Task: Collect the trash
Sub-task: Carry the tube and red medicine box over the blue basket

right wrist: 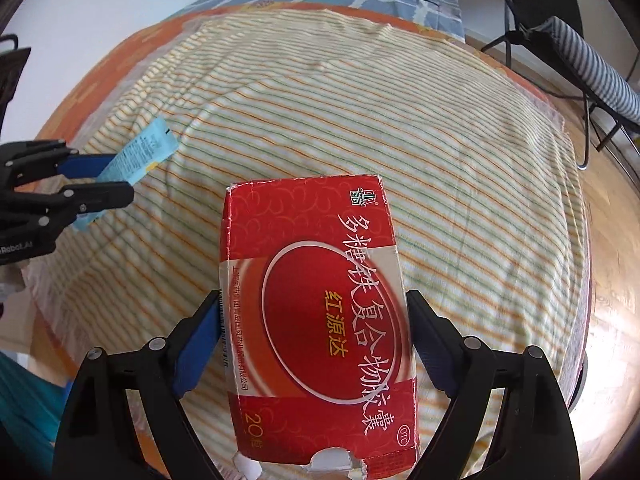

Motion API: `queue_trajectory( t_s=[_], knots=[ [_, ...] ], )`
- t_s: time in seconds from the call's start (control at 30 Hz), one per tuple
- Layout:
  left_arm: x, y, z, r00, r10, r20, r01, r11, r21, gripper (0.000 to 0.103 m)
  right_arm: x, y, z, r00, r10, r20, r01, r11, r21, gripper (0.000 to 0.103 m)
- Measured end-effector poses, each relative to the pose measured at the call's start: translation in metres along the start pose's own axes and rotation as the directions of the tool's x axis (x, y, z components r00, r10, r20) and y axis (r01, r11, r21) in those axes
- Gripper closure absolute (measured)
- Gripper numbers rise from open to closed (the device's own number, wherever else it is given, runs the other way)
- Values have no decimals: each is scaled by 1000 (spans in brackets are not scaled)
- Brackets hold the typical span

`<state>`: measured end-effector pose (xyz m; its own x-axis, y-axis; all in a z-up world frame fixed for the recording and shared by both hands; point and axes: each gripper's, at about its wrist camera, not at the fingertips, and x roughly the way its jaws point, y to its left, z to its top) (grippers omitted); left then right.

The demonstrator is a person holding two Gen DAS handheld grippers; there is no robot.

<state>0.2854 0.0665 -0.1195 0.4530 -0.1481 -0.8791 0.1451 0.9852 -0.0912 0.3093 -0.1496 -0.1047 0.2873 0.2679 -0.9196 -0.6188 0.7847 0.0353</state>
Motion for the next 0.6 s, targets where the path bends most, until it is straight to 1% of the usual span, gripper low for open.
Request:
queue_trajectory(
  t_s=[0.13,0.33,0.6],
  knots=[
    [-20,-10,-11,1000,-2,19,2,1000,8,68,-18,12,-12,1000,16,27,-16,1000,17,15],
    [-56,-33,-33,999,0,53,-3,999,45,68,-48,32,-32,998,23,65,-24,1000,8,15],
    [-97,-62,-72,996,-9,94,3,998,64,68,-93,56,-67,992,44,122,-48,999,24,15]
  ],
)
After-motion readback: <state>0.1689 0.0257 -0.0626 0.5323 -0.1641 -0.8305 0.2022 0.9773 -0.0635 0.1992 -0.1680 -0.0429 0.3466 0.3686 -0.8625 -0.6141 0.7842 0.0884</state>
